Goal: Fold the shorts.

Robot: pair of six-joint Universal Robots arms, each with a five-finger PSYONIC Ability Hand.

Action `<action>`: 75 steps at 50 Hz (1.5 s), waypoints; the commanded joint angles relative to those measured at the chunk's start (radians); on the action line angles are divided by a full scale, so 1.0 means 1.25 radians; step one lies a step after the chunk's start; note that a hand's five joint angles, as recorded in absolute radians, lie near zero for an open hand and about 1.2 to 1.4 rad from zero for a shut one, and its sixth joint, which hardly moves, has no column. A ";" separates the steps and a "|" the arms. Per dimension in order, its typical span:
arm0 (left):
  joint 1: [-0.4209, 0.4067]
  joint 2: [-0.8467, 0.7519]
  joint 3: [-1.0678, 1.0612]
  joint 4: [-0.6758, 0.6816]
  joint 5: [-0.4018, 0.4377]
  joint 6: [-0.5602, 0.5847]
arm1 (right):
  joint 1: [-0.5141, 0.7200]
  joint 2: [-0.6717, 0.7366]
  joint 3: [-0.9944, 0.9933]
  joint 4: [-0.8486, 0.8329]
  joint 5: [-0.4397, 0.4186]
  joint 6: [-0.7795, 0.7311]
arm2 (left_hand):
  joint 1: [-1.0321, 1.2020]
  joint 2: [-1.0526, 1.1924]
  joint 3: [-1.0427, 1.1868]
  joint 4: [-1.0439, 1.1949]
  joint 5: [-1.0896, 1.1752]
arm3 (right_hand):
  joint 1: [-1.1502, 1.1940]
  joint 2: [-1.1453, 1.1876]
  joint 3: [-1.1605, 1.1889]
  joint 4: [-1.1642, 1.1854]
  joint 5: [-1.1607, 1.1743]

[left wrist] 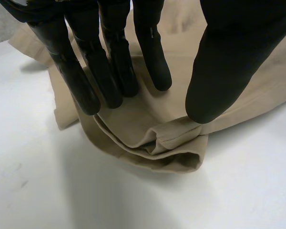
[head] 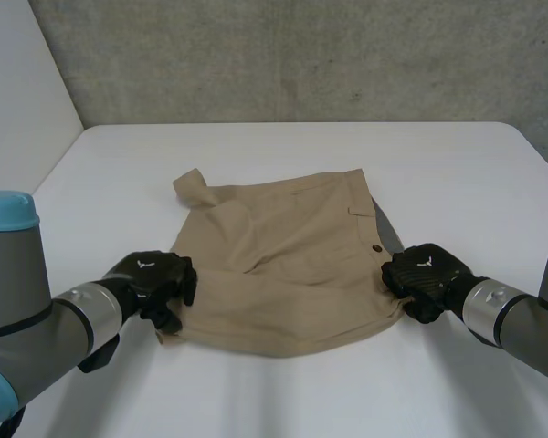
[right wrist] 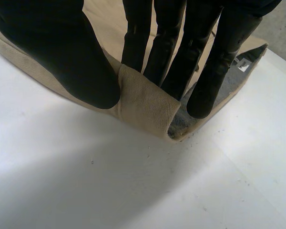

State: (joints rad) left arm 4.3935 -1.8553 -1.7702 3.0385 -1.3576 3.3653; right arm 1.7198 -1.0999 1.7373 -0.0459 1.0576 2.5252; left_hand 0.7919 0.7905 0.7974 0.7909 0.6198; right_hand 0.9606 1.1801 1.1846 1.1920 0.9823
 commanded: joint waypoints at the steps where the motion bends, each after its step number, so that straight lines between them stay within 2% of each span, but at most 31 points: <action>1: -0.012 -0.004 -0.012 0.003 0.000 0.005 | 0.000 0.000 0.001 0.000 -0.001 0.000 | 0.070 0.072 0.066 0.071 0.069 | 0.349 0.173 0.169 0.163 0.192; 23: -0.052 0.004 -0.039 0.037 -0.005 0.011 | 0.000 0.000 0.001 0.000 -0.001 0.000 | 0.019 0.020 0.014 0.020 0.017 | 0.349 0.173 0.169 0.163 0.192; 36: -0.058 -0.032 -0.053 0.119 -0.007 0.028 | 0.001 0.000 0.001 0.000 -0.001 -0.001 | 0.070 0.071 0.066 0.071 0.068 | 0.349 0.173 0.169 0.163 0.192; 49: -0.097 -0.076 -0.044 0.133 -0.010 0.030 | 0.000 0.000 -0.001 -0.001 -0.001 -0.001 | 0.089 0.090 0.085 0.090 0.087 | 0.349 0.173 0.169 0.163 0.192; 50: -0.096 -0.074 -0.044 0.134 -0.010 0.028 | 0.000 0.000 -0.001 -0.001 -0.001 -0.001 | 0.119 0.121 0.115 0.120 0.118 | 0.349 0.173 0.169 0.163 0.192; 51: -0.096 -0.073 -0.043 0.139 -0.010 0.030 | 0.001 0.000 -0.001 -0.001 -0.001 -0.001 | 0.248 0.249 0.243 0.248 0.246 | 0.349 0.173 0.169 0.163 0.192; 53: -0.096 -0.071 -0.043 0.145 -0.016 0.030 | 0.001 0.000 -0.001 -0.001 -0.001 0.000 | 0.361 0.362 0.357 0.362 0.359 | 0.349 0.173 0.169 0.163 0.192; 54: -0.096 -0.069 -0.043 0.150 -0.029 0.030 | 0.001 0.000 0.001 -0.001 0.001 0.000 | 0.482 0.483 0.478 0.483 0.480 | 0.349 0.173 0.169 0.163 0.192; 57: -0.097 -0.067 -0.038 0.143 -0.065 0.030 | 0.004 0.000 -0.001 0.001 0.002 0.000 | 0.484 0.485 0.479 0.484 0.482 | 0.349 0.173 0.169 0.163 0.192; 59: -0.100 -0.051 -0.042 0.138 -0.102 0.030 | 0.004 0.000 -0.001 0.006 0.003 0.000 | 0.484 0.485 0.479 0.484 0.482 | 0.349 0.173 0.169 0.163 0.192; 62: -0.128 0.023 -0.049 0.114 -0.123 0.041 | 0.002 -0.011 -0.009 0.044 0.012 -0.003 | 0.484 0.485 0.479 0.484 0.482 | 0.349 0.173 0.169 0.163 0.192; 66: -0.169 0.129 -0.048 0.078 -0.128 0.038 | 0.001 -0.086 -0.029 0.156 0.020 -0.012 | 0.484 0.485 0.479 0.484 0.482 | 0.349 0.173 0.169 0.163 0.192; 75: -0.182 0.320 -0.037 -0.021 -0.123 -0.001 | -0.009 -0.259 -0.089 0.397 0.029 -0.095 | 0.484 0.485 0.479 0.484 0.482 | 0.349 0.173 0.169 0.163 0.192</action>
State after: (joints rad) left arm 4.1790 -1.6017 -1.8277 3.1020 -1.5181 3.4051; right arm 1.7168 -1.2794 1.6732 0.2618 1.0882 2.4880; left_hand 1.1483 1.1963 1.1865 1.2023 0.9694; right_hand 0.9606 1.1801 1.1846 1.1925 0.9813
